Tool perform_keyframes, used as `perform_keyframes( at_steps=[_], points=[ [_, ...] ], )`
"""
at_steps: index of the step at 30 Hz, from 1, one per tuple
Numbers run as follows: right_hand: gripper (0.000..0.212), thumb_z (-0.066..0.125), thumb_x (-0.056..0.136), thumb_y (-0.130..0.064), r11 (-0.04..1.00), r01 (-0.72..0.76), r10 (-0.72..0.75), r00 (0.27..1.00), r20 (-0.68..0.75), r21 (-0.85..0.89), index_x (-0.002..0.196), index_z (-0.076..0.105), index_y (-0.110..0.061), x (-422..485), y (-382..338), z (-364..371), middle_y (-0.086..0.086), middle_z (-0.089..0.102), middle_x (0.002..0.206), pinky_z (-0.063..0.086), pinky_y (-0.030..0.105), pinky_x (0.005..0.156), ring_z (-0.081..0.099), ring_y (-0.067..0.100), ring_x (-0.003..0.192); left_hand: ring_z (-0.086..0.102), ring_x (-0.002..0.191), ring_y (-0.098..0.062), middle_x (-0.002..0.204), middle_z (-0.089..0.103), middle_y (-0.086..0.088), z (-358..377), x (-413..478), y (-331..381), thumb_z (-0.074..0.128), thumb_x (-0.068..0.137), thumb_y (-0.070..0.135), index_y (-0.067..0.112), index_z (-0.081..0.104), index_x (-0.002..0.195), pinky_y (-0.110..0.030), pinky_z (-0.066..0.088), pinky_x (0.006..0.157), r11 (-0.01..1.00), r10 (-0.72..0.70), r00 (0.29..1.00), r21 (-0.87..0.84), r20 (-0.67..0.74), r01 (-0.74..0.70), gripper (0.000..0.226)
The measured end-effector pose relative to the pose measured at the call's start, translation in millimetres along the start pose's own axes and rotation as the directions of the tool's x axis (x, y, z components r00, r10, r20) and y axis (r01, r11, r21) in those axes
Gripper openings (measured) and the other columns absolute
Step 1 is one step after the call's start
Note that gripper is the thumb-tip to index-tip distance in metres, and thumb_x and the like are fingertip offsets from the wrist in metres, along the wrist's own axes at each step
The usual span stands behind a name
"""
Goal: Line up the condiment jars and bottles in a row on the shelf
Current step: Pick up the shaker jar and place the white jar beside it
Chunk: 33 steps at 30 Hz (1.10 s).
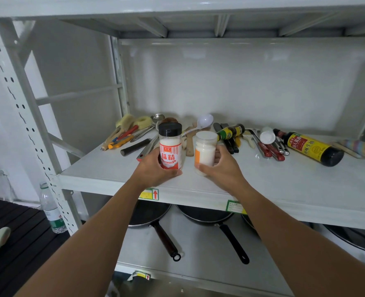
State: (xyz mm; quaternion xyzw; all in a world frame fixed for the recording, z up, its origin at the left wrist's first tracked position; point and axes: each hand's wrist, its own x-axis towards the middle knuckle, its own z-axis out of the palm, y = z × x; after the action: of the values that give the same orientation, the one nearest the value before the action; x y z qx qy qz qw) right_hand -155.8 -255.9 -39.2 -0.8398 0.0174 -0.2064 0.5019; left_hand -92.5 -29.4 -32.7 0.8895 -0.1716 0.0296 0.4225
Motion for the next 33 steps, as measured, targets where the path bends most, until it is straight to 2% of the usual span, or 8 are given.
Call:
perform_keyframes(
  at_steps=[3,9,12,17,20,25,30,33],
  points=[
    [0.07,0.088,0.079,-0.029,1.0,0.014,-0.014,0.999,0.034,0.01,0.137,0.051,-0.033,-0.1,-0.3,1.0,-0.01,0.065,0.125,0.052,0.017,0.078,0.065,0.003,0.11,0.06,0.122,-0.018,0.141,0.061,0.003,-0.3,-0.3,0.4,0.09,0.074,0.045,0.031,0.044,0.147,-0.039,0.05,0.103,1.0,0.0,1.0,-0.005,0.003,0.0,0.087],
    [0.078,0.091,0.077,-0.04,1.0,0.01,-0.01,1.0,0.013,-0.003,0.142,0.049,-0.029,-0.3,-1.3,4.3,-0.009,0.062,0.125,0.05,0.018,0.08,0.062,0.002,0.107,0.06,0.125,-0.02,0.142,0.06,0.002,-1.2,-1.8,1.8,0.09,0.075,0.045,0.03,0.044,0.148,-0.038,0.049,0.103,1.0,0.007,1.0,0.003,0.005,-0.007,0.087],
    [0.075,0.089,0.08,-0.038,1.0,-0.004,0.004,1.0,0.004,-0.015,0.142,0.048,-0.028,0.2,-0.6,2.7,-0.008,0.063,0.123,0.05,0.019,0.079,0.063,0.003,0.105,0.06,0.127,-0.022,0.142,0.06,0.002,-1.3,-1.8,2.0,0.09,0.075,0.045,0.03,0.044,0.147,-0.039,0.049,0.103,1.0,0.001,1.0,0.006,0.004,-0.001,0.087],
    [0.066,0.085,0.08,-0.029,0.999,-0.016,0.017,0.999,0.028,-0.031,0.137,0.051,-0.031,0.8,0.5,2.4,-0.009,0.065,0.12,0.048,0.017,0.072,0.064,0.005,0.104,0.057,0.115,-0.014,0.141,0.06,0.002,-1.4,-3.0,3.7,0.09,0.076,0.043,0.029,0.045,0.147,-0.038,0.049,0.103,1.0,-0.001,1.0,-0.004,0.003,0.001,0.086],
    [0.068,0.086,0.077,-0.035,1.0,-0.006,0.007,1.0,0.028,-0.023,0.136,0.051,-0.033,2.4,2.1,4.9,-0.009,0.064,0.121,0.053,0.021,0.077,0.066,0.009,0.107,0.06,0.127,-0.021,0.142,0.06,0.002,-1.1,-2.4,3.1,0.09,0.074,0.045,0.03,0.045,0.147,-0.039,0.049,0.103,1.0,-0.009,1.0,0.005,0.003,0.009,0.087],
    [0.08,0.092,0.076,-0.042,1.0,-0.012,0.011,1.0,-0.012,-0.015,0.143,0.049,-0.028,1.0,1.4,4.3,-0.008,0.065,0.126,0.056,0.027,0.089,0.066,0.009,0.111,0.059,0.127,-0.021,0.142,0.06,0.002,-1.5,-2.4,2.7,0.091,0.074,0.045,0.03,0.045,0.147,-0.038,0.049,0.103,1.0,-0.004,1.0,0.002,0.0,0.004,0.088],
    [0.072,0.089,0.08,-0.034,1.0,-0.015,0.015,1.0,0.007,-0.013,0.14,0.05,-0.031,0.3,-0.2,0.7,-0.009,0.066,0.122,0.05,0.018,0.078,0.064,0.001,0.104,0.059,0.12,-0.017,0.143,0.06,0.001,-2.0,-3.1,3.6,0.09,0.075,0.044,0.028,0.044,0.148,-0.035,0.048,0.1,1.0,-0.001,1.0,0.0,0.001,0.001,0.087],
    [0.077,0.088,0.08,-0.032,0.999,-0.025,0.025,0.999,0.032,-0.02,0.144,0.046,-0.033,1.2,-0.6,1.9,-0.008,0.064,0.127,0.05,0.02,0.08,0.064,0.006,0.11,0.056,0.114,-0.012,0.142,0.06,0.002,-2.3,-3.4,3.9,0.09,0.075,0.043,0.028,0.045,0.148,-0.032,0.047,0.097,1.0,0.005,1.0,-0.002,-0.001,-0.005,0.087]
  ],
)
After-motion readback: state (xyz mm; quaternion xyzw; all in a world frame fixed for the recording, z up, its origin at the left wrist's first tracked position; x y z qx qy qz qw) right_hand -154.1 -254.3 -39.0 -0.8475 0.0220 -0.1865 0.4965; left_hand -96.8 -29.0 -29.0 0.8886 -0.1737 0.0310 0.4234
